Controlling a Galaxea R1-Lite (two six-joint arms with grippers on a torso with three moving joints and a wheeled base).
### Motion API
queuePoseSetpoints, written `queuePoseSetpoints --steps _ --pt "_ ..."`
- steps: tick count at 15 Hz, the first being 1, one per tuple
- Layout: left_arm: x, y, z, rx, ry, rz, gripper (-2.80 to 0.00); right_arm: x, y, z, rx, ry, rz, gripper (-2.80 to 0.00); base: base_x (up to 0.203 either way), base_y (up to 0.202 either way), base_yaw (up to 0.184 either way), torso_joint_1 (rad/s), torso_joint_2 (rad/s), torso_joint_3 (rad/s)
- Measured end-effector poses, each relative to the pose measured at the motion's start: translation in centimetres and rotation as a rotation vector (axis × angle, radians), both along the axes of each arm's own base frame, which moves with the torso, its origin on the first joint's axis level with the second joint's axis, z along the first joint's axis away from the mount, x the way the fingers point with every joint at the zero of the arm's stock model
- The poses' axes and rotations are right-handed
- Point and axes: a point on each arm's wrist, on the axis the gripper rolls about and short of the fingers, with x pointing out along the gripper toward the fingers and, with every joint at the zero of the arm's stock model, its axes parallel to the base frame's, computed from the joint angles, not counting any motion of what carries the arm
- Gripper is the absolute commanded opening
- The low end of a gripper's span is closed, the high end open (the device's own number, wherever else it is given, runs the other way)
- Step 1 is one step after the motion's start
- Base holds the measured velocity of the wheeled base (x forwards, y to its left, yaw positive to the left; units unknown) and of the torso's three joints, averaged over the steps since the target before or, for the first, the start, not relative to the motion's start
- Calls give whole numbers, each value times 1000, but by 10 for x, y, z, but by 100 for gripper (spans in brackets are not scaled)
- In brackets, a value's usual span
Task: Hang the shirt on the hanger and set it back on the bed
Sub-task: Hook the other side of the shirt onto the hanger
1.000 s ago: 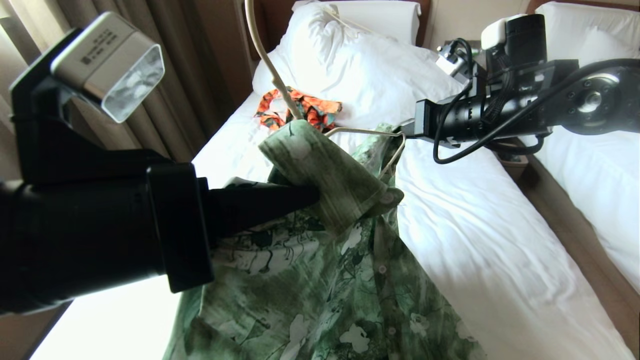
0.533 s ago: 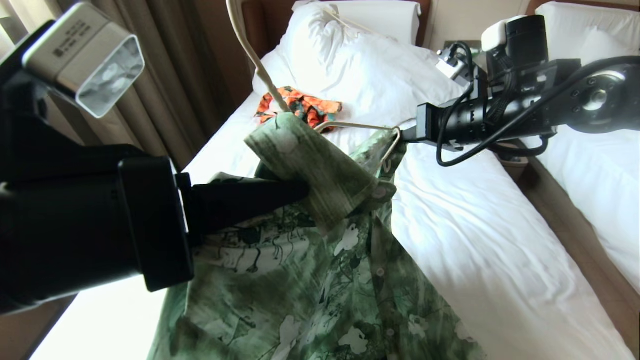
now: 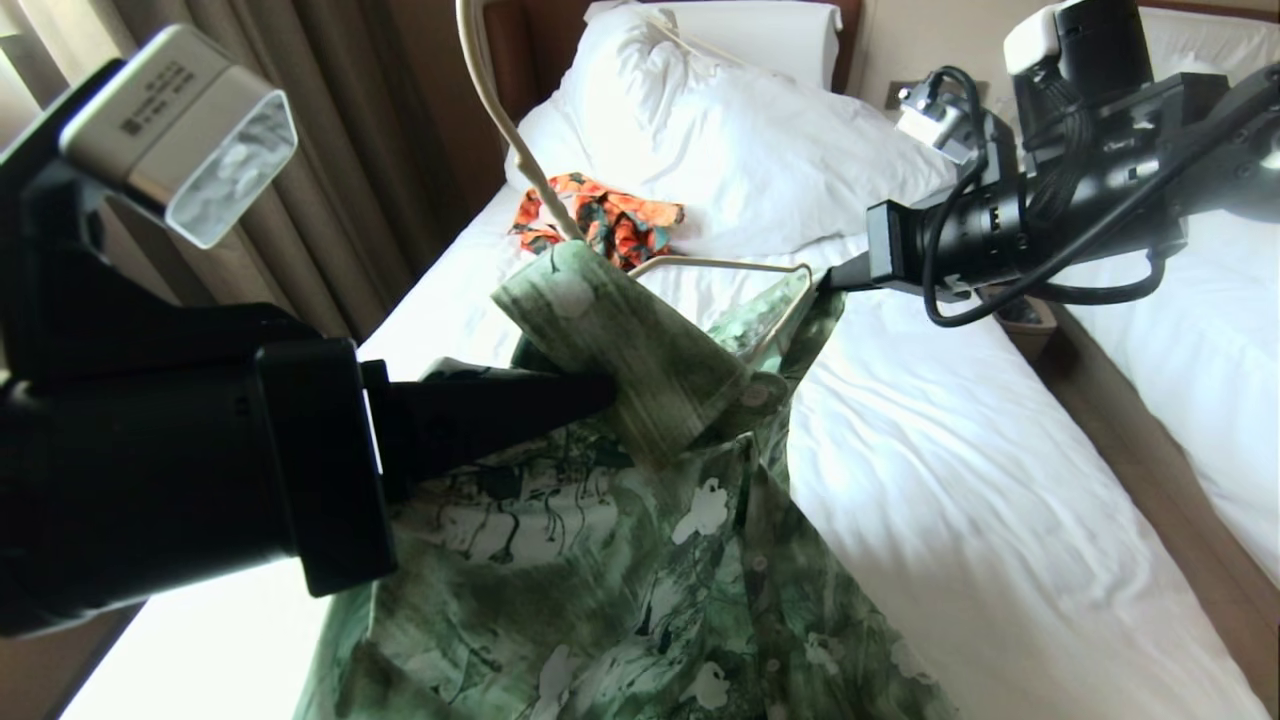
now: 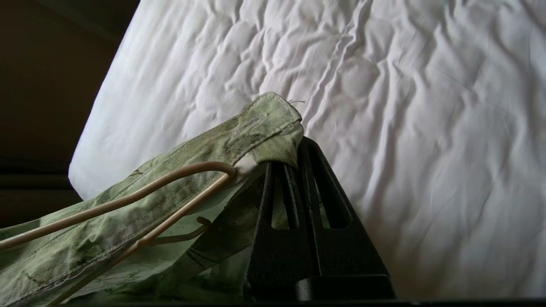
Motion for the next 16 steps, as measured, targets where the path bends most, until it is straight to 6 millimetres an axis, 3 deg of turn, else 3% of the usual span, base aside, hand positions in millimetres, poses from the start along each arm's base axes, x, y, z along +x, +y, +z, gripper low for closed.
queuePoseSetpoints --steps 10,16 --pt "1 -3 -7 17 12 -8 -280 -2 -2 9 20 -40 1 -280 0 0 0 0 0 0" --pt "1 -2 -6 16 9 0 -280 -23 -1 15 0 7 27 -280 0 0 0 0 0 0"
